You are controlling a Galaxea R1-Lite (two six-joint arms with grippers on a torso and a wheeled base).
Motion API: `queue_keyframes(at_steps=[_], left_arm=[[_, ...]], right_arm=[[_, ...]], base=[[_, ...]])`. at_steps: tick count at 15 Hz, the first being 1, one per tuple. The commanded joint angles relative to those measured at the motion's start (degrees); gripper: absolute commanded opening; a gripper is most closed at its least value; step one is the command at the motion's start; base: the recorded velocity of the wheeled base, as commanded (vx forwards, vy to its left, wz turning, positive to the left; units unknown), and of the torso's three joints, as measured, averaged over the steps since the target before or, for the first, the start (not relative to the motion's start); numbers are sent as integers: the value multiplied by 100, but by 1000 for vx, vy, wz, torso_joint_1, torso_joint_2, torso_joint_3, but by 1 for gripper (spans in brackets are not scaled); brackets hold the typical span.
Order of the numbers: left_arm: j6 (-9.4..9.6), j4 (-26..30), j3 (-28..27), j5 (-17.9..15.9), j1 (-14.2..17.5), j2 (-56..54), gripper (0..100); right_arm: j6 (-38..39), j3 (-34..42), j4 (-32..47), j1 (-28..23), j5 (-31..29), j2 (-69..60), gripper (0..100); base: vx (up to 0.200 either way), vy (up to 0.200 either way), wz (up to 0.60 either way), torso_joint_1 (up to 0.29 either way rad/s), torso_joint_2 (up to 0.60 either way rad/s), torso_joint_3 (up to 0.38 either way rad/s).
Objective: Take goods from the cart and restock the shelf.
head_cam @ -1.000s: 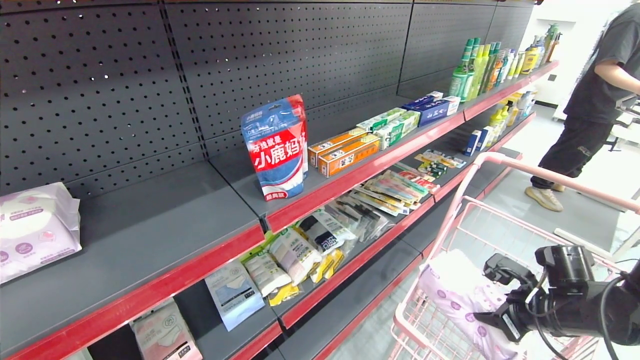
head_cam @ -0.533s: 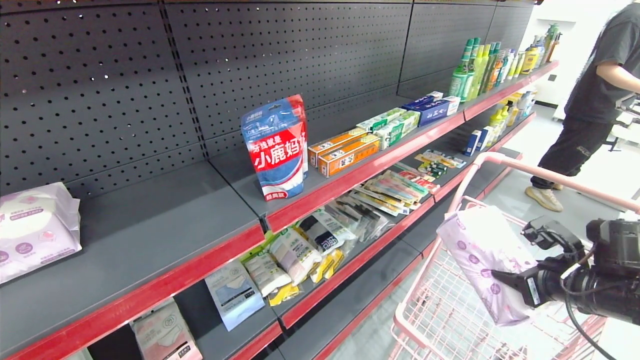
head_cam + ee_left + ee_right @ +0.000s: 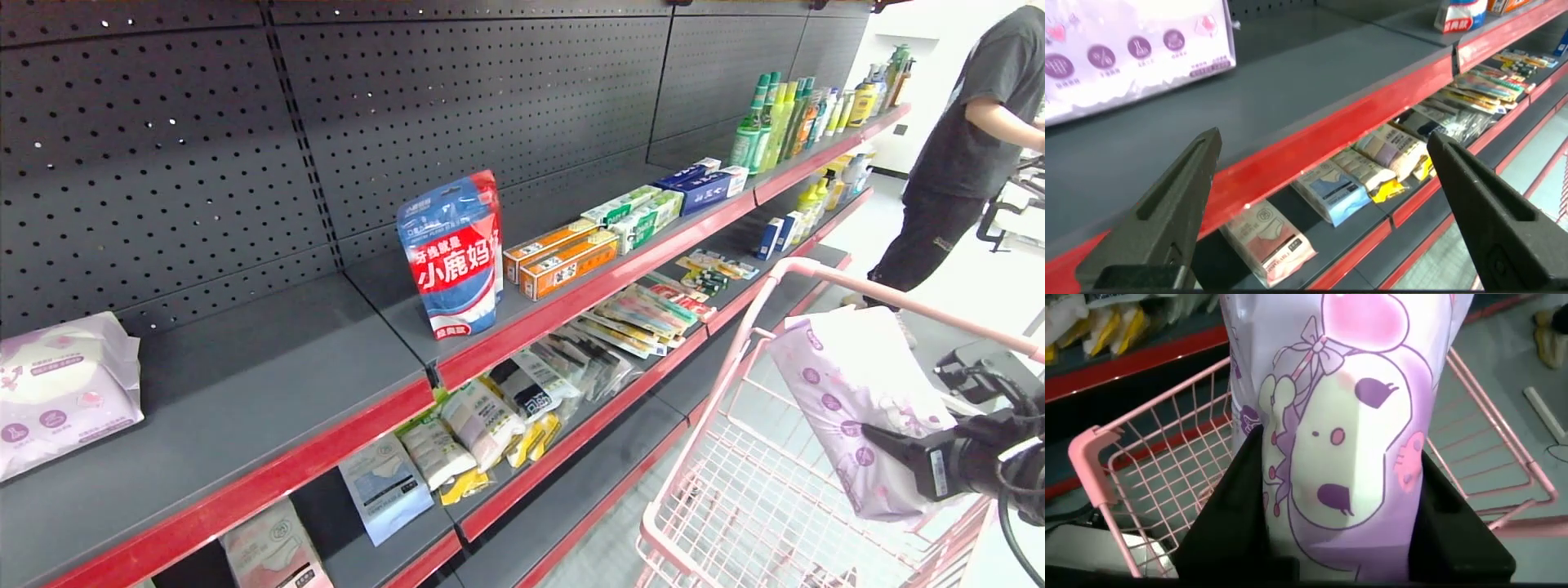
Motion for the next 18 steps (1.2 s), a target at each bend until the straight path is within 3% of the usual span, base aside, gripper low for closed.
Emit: queue_keyframes(at_steps=[1, 18], left_arm=[[2, 0, 0, 2, 4, 7, 100], [2, 0, 0, 2, 4, 7, 100]], right_arm=[[-7, 92, -5, 0, 18, -309, 0], [-227, 163, -14, 44, 36, -301, 0]], base=[[0, 0, 0, 178, -388, -207], [0, 0, 0, 164, -342, -183]])
